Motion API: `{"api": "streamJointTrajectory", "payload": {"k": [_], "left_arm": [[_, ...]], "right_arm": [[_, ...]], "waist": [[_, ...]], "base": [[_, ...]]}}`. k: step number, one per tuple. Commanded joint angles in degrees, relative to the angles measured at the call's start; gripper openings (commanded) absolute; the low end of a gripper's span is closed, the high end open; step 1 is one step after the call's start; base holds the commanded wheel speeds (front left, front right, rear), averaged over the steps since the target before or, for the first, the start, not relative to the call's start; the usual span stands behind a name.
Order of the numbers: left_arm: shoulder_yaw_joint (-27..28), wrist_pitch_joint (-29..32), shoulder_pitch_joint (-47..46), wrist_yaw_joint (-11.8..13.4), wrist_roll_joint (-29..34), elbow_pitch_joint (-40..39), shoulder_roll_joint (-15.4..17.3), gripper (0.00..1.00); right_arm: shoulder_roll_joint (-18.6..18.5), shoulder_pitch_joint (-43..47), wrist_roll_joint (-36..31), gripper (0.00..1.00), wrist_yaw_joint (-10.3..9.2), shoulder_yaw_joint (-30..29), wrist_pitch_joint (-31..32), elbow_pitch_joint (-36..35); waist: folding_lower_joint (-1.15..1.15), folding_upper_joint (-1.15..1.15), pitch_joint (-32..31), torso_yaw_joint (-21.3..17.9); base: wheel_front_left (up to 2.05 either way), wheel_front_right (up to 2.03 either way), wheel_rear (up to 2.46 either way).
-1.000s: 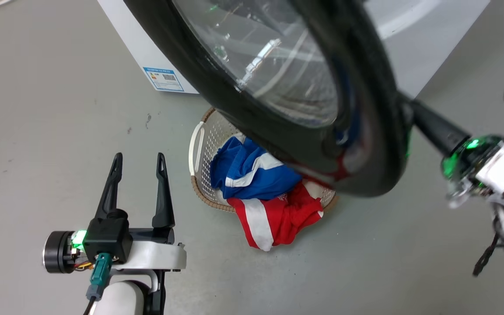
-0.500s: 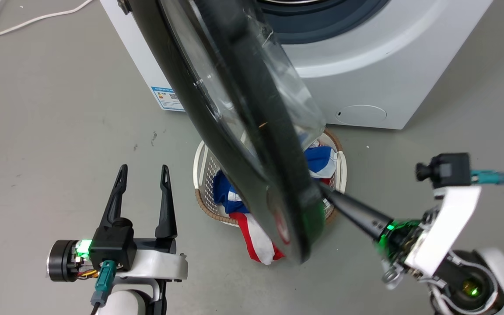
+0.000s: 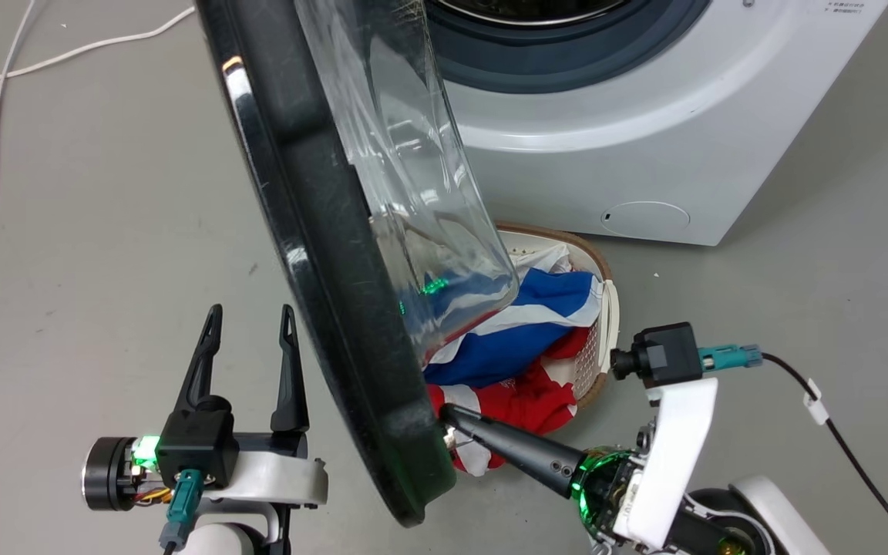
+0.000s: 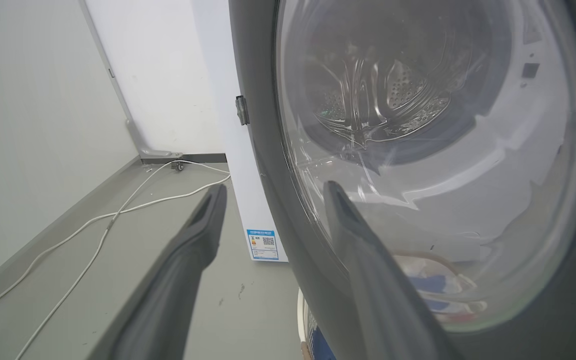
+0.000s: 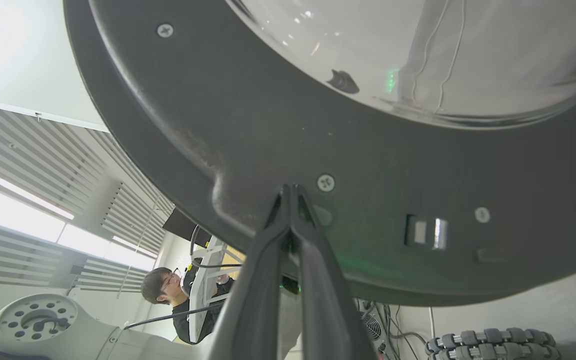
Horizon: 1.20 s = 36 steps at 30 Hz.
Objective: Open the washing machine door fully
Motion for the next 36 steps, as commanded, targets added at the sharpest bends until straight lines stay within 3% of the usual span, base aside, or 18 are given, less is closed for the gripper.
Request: {"api": "streamJointTrajectory", "payload": {"k": [1, 9, 10, 11, 12, 13, 21, 27, 28, 29, 30, 32, 36], "left_arm": [[0.1, -0.2, 0.7, 0.3, 0.3, 0.1, 0.0, 1.00], [0.6, -0.2, 2.0, 0.4, 0.4, 0.5, 0.1, 1.00], [0.7, -0.2, 2.2, 0.4, 0.3, 0.6, 0.2, 1.00], [0.9, -0.2, 2.5, 0.4, 0.3, 0.6, 0.2, 1.00], [1.0, -0.2, 2.9, 0.4, 0.3, 0.7, 0.3, 1.00], [1.2, -0.2, 3.2, 0.4, 0.3, 0.7, 0.3, 1.00], [2.2, -0.2, 5.3, 0.5, 0.1, 0.6, 0.5, 1.00], [3.1, -0.2, 6.4, 0.5, 0.2, 0.3, 0.8, 1.00], [3.3, -0.2, 6.8, 0.4, 0.3, 0.3, 0.9, 1.00], [3.4, -0.2, 6.9, 0.4, 0.3, 0.4, 1.0, 1.00], [3.4, -0.2, 6.9, 0.4, 0.3, 0.4, 1.0, 1.00], [3.6, -0.2, 7.4, 0.4, 0.4, 0.4, 1.0, 1.00], [3.8, -0.2, 8.1, 0.4, 0.4, 0.4, 1.0, 1.00]], "right_arm": [[0.5, 1.0, -0.1, 0.00, 0.16, 0.9, -0.2, 0.6], [0.4, 2.4, -0.1, 0.00, 0.16, -2.5, -6.9, 1.1], [0.2, 2.8, -0.3, 0.07, 0.16, -3.3, -8.2, 0.8], [0.0, 3.2, -0.3, 0.43, 0.16, -4.2, -9.3, 0.5], [-0.1, 3.7, -0.2, 0.89, 0.16, -5.0, -10.5, 0.1], [-0.2, 4.1, -0.1, 1.00, 0.16, -6.0, -11.8, -0.3], [-1.0, 6.8, -1.9, 1.00, 0.16, -13.4, -22.4, -3.7], [-2.4, 8.0, -10.1, 1.00, 0.16, -18.7, -36.9, -6.2], [-4.1, 8.6, -15.9, 1.00, 0.16, -19.8, -42.8, -5.8], [-5.0, 8.7, -19.7, 1.00, 0.17, -19.8, -44.6, -5.1], [-5.0, 8.7, -19.7, 1.00, 0.17, -19.8, -44.6, -5.1], [-5.9, 9.2, -28.1, 1.00, 0.16, -20.9, -46.7, -3.7], [-3.3, 9.8, -46.4, 1.00, 0.16, -25.9, -47.2, -3.5]], "waist": [[0.01, 0.00, -0.3, 0.1], [0.01, 0.00, -2.4, -0.2], [0.01, 0.00, -2.8, -0.3], [0.01, 0.00, -3.3, -0.5], [0.01, 0.00, -3.8, -0.8], [0.01, 0.00, -4.3, -1.0], [0.01, 0.00, -7.0, -2.7], [0.01, 0.00, -8.5, -3.8], [0.01, 0.00, -9.0, -4.1], [0.01, 0.00, -9.2, -4.3], [0.01, 0.00, -9.2, -4.3], [0.01, 0.00, -9.8, -4.6], [0.01, 0.00, -10.6, -4.9]], "base": [[0.00, 0.00, 0.00], [0.00, 0.00, 0.00], [0.00, 0.00, 0.00], [0.00, 0.00, 0.00], [0.00, 0.00, 0.00], [0.00, 0.00, 0.00], [0.00, 0.00, 0.00], [0.00, 0.00, 0.00], [0.00, 0.00, 0.00], [0.00, 0.00, 0.00], [0.00, 0.00, 0.00], [0.00, 0.00, 0.00], [0.00, 0.00, 0.00]]}}
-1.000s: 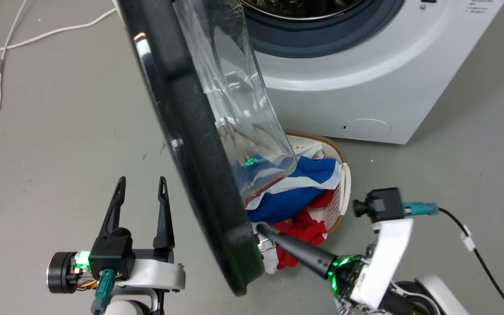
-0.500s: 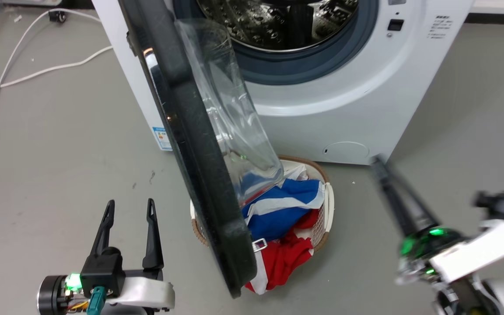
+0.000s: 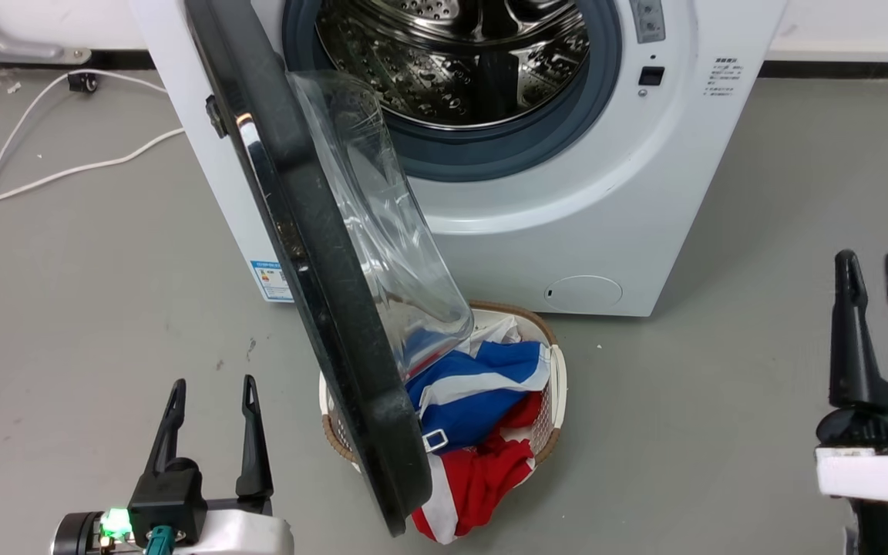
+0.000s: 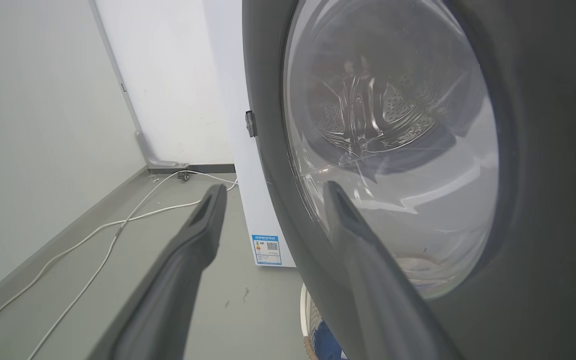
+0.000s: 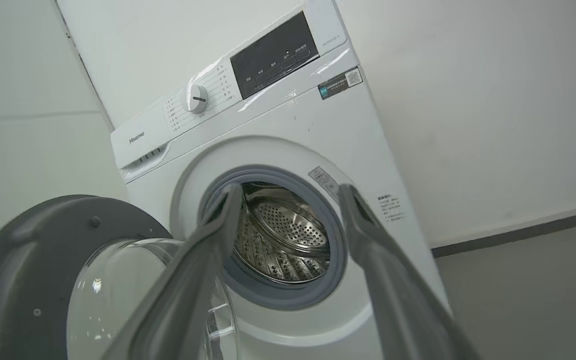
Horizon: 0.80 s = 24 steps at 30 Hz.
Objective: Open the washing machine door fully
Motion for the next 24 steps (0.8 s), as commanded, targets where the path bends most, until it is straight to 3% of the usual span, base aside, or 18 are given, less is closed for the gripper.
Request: {"api": "streamJointTrajectory", "payload": {"k": [1, 4, 9, 24], "left_arm": [[0.1, -0.2, 0.5, -0.1, 0.4, -0.1, 0.2, 1.00], [0.2, -0.2, 0.9, -0.1, 0.5, -0.2, 0.1, 1.00], [-0.1, -0.2, 1.1, -0.1, 0.3, -0.1, 0.0, 1.00], [-0.5, -0.2, 1.7, -0.8, 0.5, 0.8, 0.0, 1.00]], "right_arm": [[1.9, 1.1, -4.8, 1.00, 0.15, -1.3, 0.0, -0.7], [4.2, 2.3, -15.8, 1.00, 0.11, -3.6, -0.1, -1.3], [6.1, 5.1, -27.0, 1.00, 0.08, -4.0, -0.1, 0.8], [9.8, 10.7, -32.5, 1.00, 0.08, -6.3, -0.1, 8.2]], "waist": [[0.01, 0.00, -0.3, -0.1], [0.01, 0.00, -0.6, -0.2], [0.01, 0.00, -1.2, -0.2], [0.01, 0.00, -2.5, 0.6]], "base": [[0.00, 0.00, 0.00], [0.00, 0.00, 0.00], [0.00, 0.00, 0.00], [0.00, 0.00, 0.00]]}}
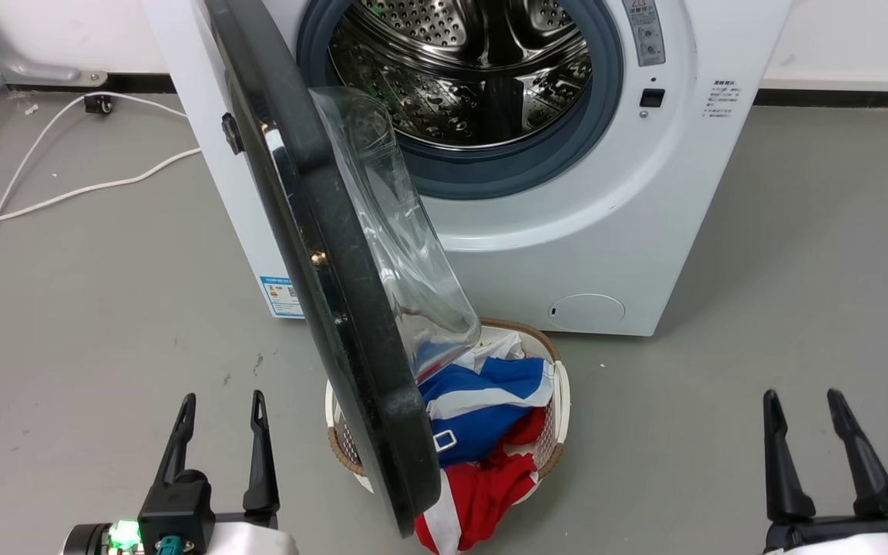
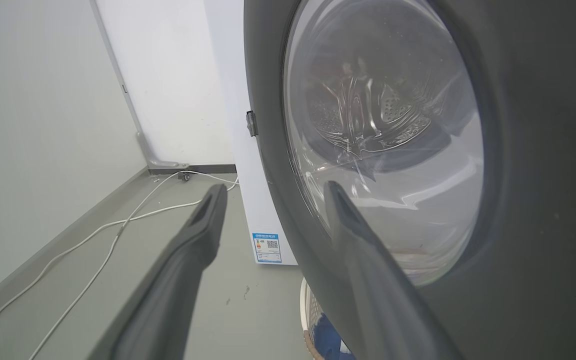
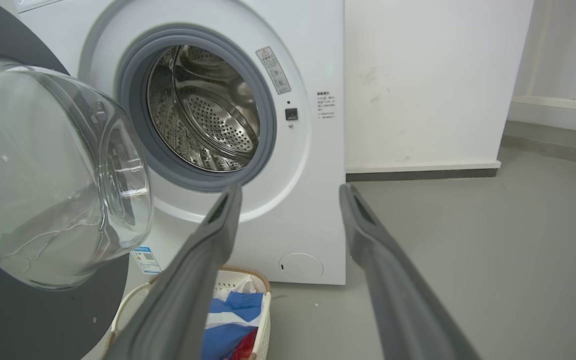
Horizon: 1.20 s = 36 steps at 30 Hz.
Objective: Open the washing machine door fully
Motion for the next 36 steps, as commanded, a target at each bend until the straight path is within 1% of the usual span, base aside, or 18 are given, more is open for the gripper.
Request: {"api": "streamJointTrajectory", "payload": {"k": [1, 11, 12, 13, 14, 19, 24, 31, 36], "left_arm": [[0.0, -0.2, 0.5, -0.2, 0.1, 0.1, 0.1, 1.00], [0.1, -0.2, 1.2, -0.2, -0.4, 0.2, -0.1, 1.00], [0.1, -0.2, 1.2, -0.2, -0.5, 0.3, -0.1, 0.80], [0.2, -0.2, 1.2, -0.1, -0.5, 0.3, -0.1, 0.26], [0.2, -0.2, 1.2, 0.0, -0.5, 0.2, -0.1, 0.00], [1.2, -0.2, 1.0, 0.6, -0.6, 0.3, -0.2, 0.00], [2.2, -0.2, -1.3, 1.5, 0.6, -3.7, 0.8, 0.00], [1.5, -0.1, -4.2, 2.8, 2.9, -14.5, 2.6, 0.00], [-1.9, -0.1, -6.5, 3.0, 4.8, -23.3, 3.4, 0.00]], "right_arm": [[0.4, 0.8, 0.1, 1.00, 0.01, 0.0, -0.1, 0.4], [0.6, 1.6, 0.4, 1.00, 0.00, 0.6, -0.1, 1.6], [0.6, 1.6, 0.5, 1.00, 0.00, 0.6, -0.1, 1.6], [0.6, 1.6, 0.5, 1.00, 0.00, 0.6, -0.1, 1.7], [0.6, 1.5, 0.5, 1.00, 0.00, 0.6, -0.1, 1.7], [0.6, 1.5, 0.5, 1.00, 0.00, 0.7, -0.1, 2.0], [0.6, 1.7, 0.8, 1.00, 0.01, 0.9, -0.1, 2.4], [0.6, 1.7, 1.0, 1.00, 0.00, 1.2, -0.1, 2.7], [0.6, 1.6, 1.2, 1.00, 0.00, 1.3, -0.1, 3.0]], "waist": [[0.00, 0.00, -0.2, 0.0], [0.00, 0.00, -0.6, -0.1], [0.00, 0.00, -0.6, -0.1], [0.00, 0.00, -0.7, -0.1], [0.00, 0.00, -0.7, -0.1], [0.00, 0.00, -1.1, 0.0], [0.00, 0.00, -1.6, 0.2], [0.00, 0.00, -2.2, 0.2], [0.00, 0.00, -2.6, 0.2]], "base": [[0.00, 0.00, 0.00], [0.00, 0.00, 0.00], [0.00, 0.00, 0.00], [0.00, 0.00, 0.00], [0.00, 0.00, 0.00], [0.00, 0.00, 0.00], [0.00, 0.00, 0.00], [0.00, 0.00, 0.00], [0.00, 0.00, 0.00]]}}
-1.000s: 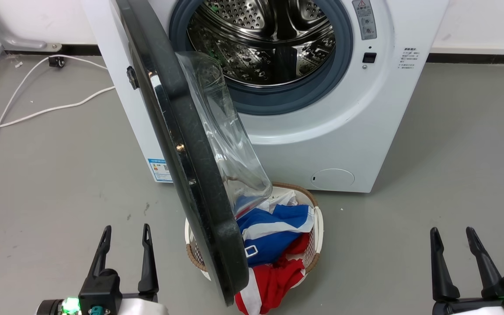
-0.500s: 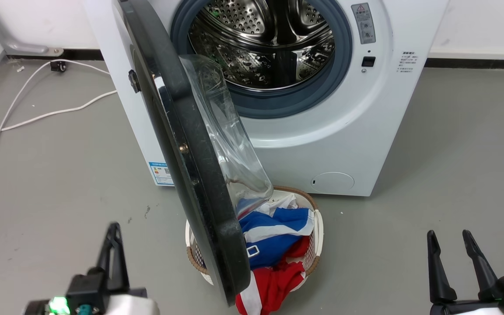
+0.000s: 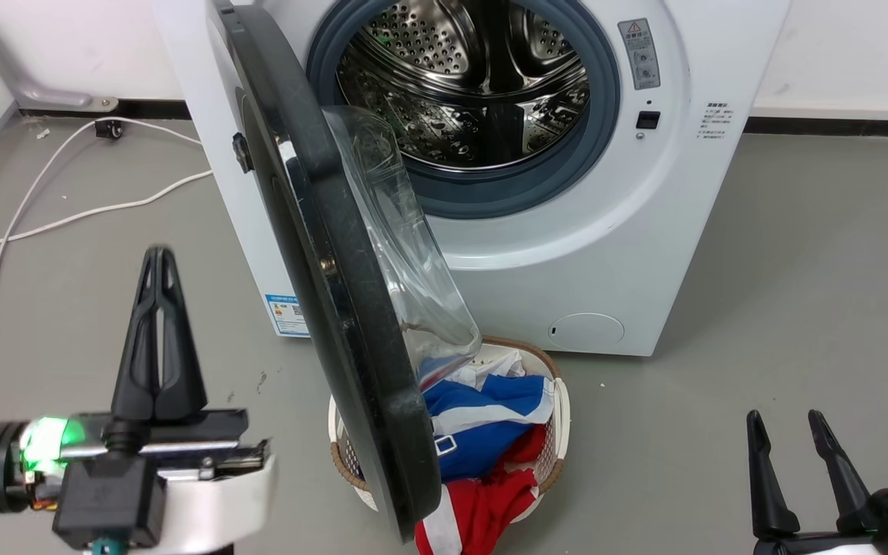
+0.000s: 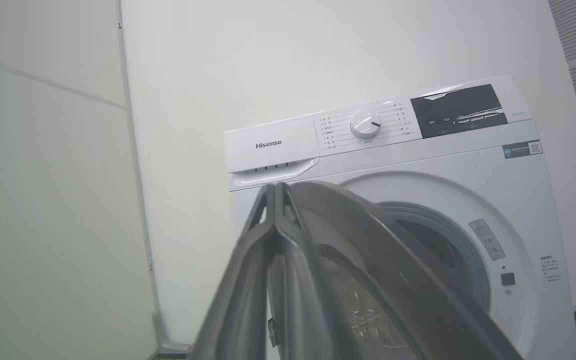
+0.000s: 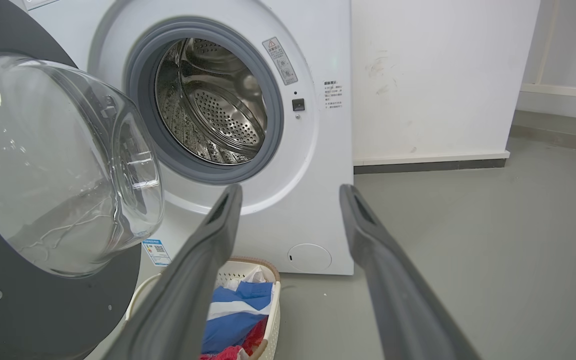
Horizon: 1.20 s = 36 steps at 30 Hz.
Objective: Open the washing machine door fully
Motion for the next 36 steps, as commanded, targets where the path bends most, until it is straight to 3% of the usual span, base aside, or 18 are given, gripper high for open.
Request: {"api": "streamJointTrajectory", "payload": {"k": [1, 12, 22, 26, 36], "left_arm": [[-1.9, -0.1, -1.7, 0.0, 1.0, -3.2, 0.6, 0.00], [-16.4, -0.1, -5.4, -5.3, 3.2, -9.1, 0.7, 0.00], [-27.9, -0.1, -3.4, -9.6, 1.9, -1.2, -0.7, 0.00], [-29.5, -0.1, -2.5, -10.0, 0.6, 3.9, -0.8, 0.00], [-27.7, -0.1, 0.4, -6.9, -2.1, 14.8, -0.6, 0.00]], "right_arm": [[0.2, 0.4, 0.6, 1.00, -0.01, 0.0, -0.1, 0.1], [0.2, -0.2, 0.9, 1.00, -0.01, 0.6, -0.1, 0.6], [0.2, -0.6, 1.2, 1.00, 0.00, 0.8, -0.1, 1.1], [0.2, -1.1, 1.1, 1.00, -0.01, 1.2, -0.1, 1.4], [0.2, -1.5, 1.0, 1.00, -0.01, 1.6, -0.1, 2.1]], "waist": [[0.00, 0.00, -0.1, 0.1], [0.00, 0.00, -0.1, 0.1], [0.00, 0.00, 0.3, 0.2], [0.00, 0.00, 0.6, 0.1], [0.00, 0.00, 1.4, 0.1]], "base": [[0.00, 0.00, 0.00], [0.00, 0.00, 0.00], [0.00, 0.00, 0.00], [0.00, 0.00, 0.00], [0.00, 0.00, 0.00]]}}
